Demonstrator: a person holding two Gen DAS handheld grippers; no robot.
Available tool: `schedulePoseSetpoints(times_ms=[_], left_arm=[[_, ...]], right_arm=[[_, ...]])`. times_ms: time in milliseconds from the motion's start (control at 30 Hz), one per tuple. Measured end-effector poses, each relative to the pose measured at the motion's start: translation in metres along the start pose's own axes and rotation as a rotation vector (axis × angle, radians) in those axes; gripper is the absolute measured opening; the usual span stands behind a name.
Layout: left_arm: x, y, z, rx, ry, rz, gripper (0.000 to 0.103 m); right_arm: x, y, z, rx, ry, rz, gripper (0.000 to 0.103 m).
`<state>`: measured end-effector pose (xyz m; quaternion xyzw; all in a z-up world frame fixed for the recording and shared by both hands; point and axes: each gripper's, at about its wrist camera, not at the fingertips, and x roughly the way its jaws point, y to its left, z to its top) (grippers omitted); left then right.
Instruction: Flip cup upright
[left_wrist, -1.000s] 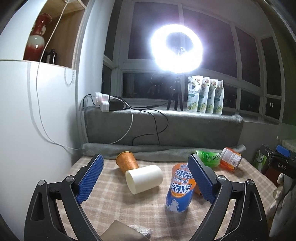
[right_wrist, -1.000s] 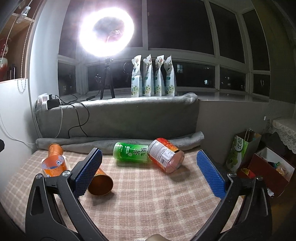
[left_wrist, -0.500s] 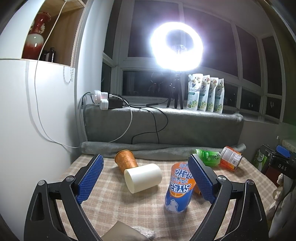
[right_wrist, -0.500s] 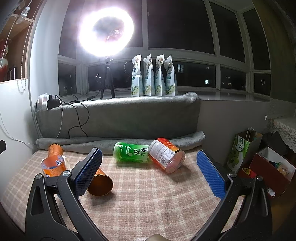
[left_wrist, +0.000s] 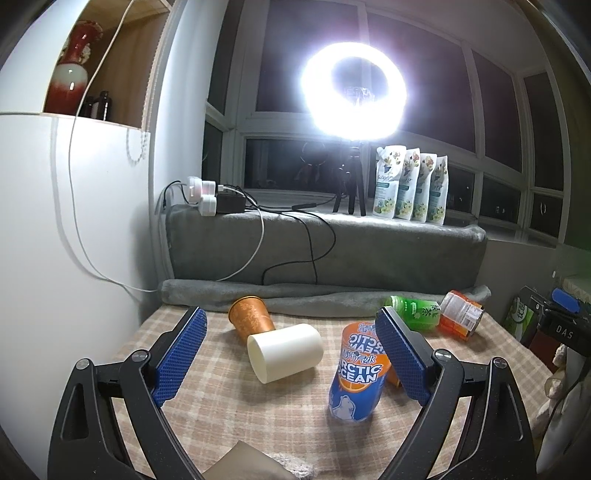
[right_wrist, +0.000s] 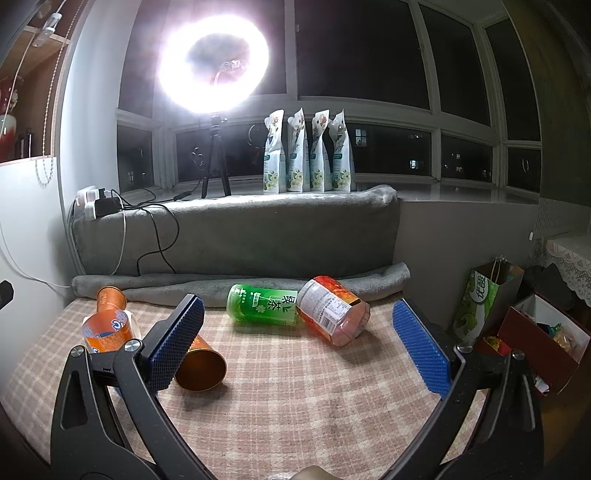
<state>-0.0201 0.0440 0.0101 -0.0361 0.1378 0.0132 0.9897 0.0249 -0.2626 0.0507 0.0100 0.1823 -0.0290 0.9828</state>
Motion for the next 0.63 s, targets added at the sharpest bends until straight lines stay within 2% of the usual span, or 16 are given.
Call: schedulePoseSetpoints(times_ms=[633], left_arm=[[-0.0008,0.0016,-0.001,0.007,-0.023,0.018,0.093]], right_arm=[[0.0006,0.0012,0.0016,-0.002,-0.003,0.0,0.103]])
